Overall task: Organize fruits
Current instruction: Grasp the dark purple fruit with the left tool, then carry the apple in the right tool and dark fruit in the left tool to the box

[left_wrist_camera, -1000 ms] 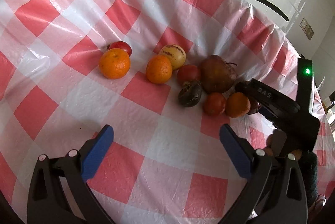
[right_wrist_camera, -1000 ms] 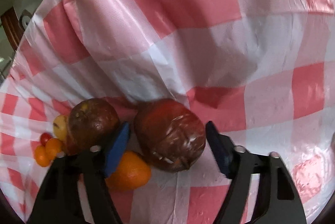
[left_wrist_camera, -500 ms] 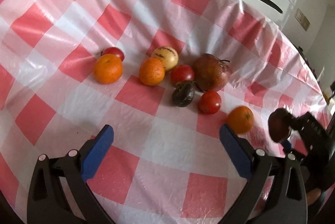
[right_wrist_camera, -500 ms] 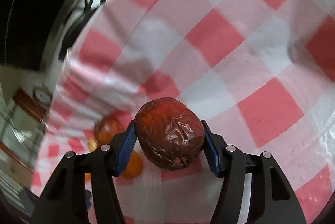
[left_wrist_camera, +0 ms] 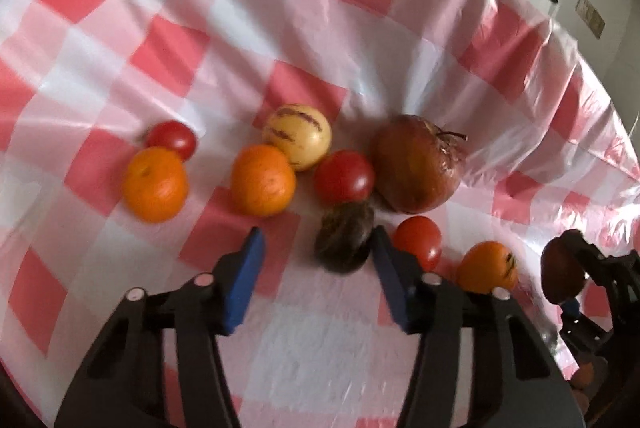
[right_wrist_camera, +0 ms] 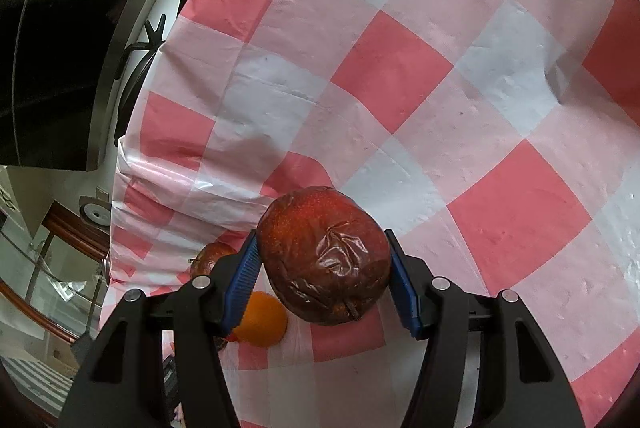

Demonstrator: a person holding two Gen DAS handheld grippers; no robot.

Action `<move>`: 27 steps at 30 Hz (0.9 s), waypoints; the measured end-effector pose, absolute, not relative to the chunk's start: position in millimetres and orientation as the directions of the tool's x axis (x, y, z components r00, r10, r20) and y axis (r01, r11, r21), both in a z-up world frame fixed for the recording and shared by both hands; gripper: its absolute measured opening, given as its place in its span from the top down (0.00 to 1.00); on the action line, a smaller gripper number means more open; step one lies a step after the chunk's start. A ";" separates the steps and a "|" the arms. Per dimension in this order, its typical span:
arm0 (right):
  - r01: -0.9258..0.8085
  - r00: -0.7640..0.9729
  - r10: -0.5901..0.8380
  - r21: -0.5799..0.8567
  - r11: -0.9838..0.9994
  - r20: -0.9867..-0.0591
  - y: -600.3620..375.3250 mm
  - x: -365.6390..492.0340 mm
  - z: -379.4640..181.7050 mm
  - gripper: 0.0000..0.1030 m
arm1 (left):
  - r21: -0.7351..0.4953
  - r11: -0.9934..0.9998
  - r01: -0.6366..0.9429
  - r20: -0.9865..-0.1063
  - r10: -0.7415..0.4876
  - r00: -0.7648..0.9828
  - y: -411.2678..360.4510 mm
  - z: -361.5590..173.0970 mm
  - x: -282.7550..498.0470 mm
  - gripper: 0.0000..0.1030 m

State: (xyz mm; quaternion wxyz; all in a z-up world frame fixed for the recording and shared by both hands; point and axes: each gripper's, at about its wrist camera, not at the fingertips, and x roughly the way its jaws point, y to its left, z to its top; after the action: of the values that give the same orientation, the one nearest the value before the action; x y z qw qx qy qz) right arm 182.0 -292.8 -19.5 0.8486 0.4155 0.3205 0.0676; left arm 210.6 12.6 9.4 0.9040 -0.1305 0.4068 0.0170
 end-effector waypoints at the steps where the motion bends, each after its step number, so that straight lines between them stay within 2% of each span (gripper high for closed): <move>1: 0.153 0.785 0.381 0.748 0.646 -0.489 -290.8 184.1 -20.6 0.43 | -0.215 0.969 -0.124 -0.747 -0.081 0.659 10.0 8.1 214.0 0.57; 2: 0.153 0.784 0.382 0.748 0.646 -0.489 -291.7 184.3 -20.4 0.43 | -0.195 0.974 -0.114 -0.755 -0.075 0.651 6.5 7.5 216.3 0.57; 4: 0.152 0.783 0.382 0.746 0.648 -0.491 -291.5 184.5 -20.1 0.43 | -0.195 0.977 -0.084 -0.758 -0.095 0.645 3.4 6.9 216.6 0.74; 10: 0.121 0.785 0.369 0.708 0.695 -0.497 -284.0 182.9 -14.8 0.43 | -0.173 0.980 -0.094 -0.696 -0.054 0.716 12.6 20.2 187.1 0.75; 13: 0.123 0.787 0.369 0.712 0.692 -0.495 -287.0 182.6 -16.2 0.43 | -0.249 0.963 -0.107 -0.659 -0.087 0.747 21.9 33.5 158.5 0.75; 16: 0.139 0.785 0.380 0.736 0.662 -0.489 -291.0 183.1 -19.9 0.43 | -0.248 0.962 -0.118 -0.630 -0.068 0.773 28.1 38.0 118.3 0.75; 23: 0.142 0.785 0.371 0.728 0.671 -0.495 -287.2 183.9 -17.9 0.43 | -0.306 0.938 -0.161 -0.639 -0.077 0.765 51.3 24.1 59.2 0.75; 27: 0.106 0.801 0.354 0.697 0.709 -0.483 -279.2 181.3 -11.0 0.43 | -0.253 0.954 -0.160 -0.605 -0.027 0.795 52.1 30.3 56.8 0.75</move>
State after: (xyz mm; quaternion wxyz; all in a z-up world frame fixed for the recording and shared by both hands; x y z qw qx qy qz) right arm 181.3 -279.2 -11.0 0.8718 0.3746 0.3074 0.0711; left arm 56.8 52.1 30.3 0.9360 -0.1471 0.3178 0.0354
